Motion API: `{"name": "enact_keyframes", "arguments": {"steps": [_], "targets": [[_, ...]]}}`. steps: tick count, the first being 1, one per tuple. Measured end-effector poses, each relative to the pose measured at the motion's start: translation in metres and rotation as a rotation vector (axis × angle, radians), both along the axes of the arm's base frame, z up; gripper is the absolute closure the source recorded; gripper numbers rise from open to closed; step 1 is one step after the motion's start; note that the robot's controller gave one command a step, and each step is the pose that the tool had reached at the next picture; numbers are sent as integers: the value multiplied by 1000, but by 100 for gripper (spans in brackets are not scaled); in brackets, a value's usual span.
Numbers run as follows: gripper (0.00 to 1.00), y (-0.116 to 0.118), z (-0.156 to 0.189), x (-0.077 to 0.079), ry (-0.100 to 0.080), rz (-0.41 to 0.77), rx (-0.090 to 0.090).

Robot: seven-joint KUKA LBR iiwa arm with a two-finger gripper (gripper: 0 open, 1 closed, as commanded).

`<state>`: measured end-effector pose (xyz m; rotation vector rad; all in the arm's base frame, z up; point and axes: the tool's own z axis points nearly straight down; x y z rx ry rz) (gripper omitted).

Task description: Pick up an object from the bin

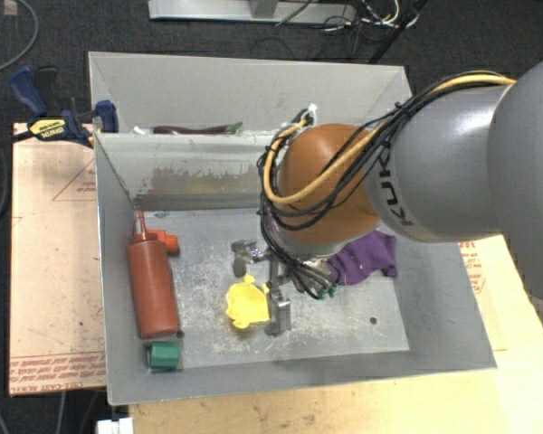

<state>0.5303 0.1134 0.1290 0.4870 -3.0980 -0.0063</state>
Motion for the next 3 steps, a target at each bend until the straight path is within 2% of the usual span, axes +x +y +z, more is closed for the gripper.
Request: {"name": "enact_keyframes", "arguments": {"steps": [1, 2, 3], "targets": [[100, -27, -56, 1, -3, 46, 1], [100, -27, -56, 1, -3, 46, 2], [100, -34, 54, 18, -6, 100, 4]]}}
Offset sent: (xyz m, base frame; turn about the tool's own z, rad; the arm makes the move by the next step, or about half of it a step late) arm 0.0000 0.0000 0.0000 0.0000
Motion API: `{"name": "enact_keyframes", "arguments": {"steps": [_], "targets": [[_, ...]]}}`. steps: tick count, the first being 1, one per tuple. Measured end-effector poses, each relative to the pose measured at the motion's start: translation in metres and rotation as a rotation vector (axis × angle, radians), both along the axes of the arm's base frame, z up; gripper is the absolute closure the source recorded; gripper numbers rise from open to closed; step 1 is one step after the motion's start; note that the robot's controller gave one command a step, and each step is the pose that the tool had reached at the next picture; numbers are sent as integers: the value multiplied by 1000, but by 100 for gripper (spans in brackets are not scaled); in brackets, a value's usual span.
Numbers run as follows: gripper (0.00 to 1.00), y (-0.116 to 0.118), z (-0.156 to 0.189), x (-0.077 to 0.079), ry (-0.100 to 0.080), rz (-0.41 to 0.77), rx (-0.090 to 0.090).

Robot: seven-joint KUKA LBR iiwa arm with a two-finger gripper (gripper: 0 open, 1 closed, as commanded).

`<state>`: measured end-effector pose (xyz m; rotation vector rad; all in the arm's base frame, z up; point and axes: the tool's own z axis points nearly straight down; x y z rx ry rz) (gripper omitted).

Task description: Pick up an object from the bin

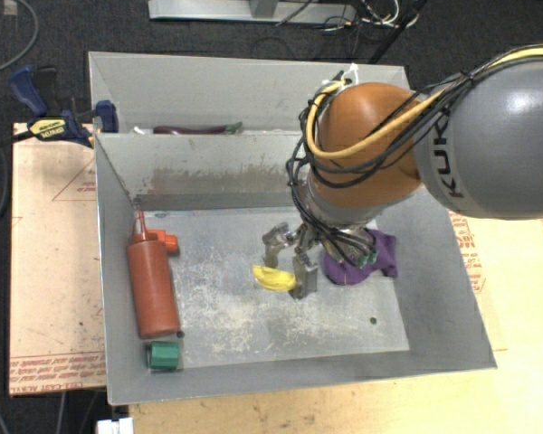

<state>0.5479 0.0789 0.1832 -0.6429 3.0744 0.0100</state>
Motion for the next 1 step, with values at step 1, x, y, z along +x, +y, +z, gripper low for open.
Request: {"name": "enact_keyframes", "arguments": {"steps": [1], "targets": [[100, 0, 0, 0, 0, 0, 0]]}}
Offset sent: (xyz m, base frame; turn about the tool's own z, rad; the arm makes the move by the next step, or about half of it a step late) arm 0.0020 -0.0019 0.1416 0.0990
